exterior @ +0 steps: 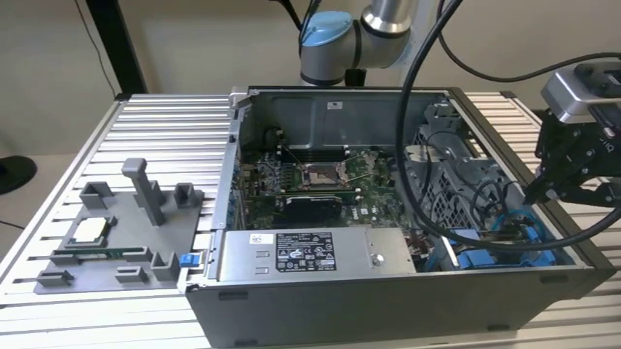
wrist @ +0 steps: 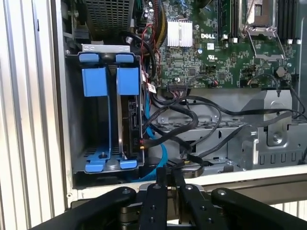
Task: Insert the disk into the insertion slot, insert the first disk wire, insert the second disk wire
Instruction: 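Insert the second disk wire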
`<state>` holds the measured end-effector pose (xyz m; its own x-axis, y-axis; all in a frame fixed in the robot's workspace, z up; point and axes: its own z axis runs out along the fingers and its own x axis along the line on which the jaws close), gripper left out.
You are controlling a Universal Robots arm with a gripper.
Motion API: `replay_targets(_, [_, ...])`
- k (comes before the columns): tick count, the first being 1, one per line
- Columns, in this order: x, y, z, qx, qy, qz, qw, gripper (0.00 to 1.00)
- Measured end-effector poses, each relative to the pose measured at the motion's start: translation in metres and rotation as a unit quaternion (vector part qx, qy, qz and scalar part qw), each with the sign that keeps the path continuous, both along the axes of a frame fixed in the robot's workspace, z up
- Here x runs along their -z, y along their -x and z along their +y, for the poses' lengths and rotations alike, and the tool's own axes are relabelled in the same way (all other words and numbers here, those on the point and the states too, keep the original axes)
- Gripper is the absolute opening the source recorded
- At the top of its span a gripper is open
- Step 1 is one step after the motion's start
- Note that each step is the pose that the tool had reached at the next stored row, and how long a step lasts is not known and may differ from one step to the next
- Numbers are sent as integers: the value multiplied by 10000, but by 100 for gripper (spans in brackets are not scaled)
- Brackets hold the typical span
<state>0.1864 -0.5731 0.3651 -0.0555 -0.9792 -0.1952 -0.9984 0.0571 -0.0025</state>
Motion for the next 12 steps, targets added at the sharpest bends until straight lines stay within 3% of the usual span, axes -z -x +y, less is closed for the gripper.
replay_targets(4, [2, 24, 0, 3, -89, -14, 10000, 0])
replay_targets(6, [-10, 49, 0, 3, -111, -14, 9999, 0])
replay_targets(12, [-208, 177, 3, 2, -112, -14, 9999, 0])
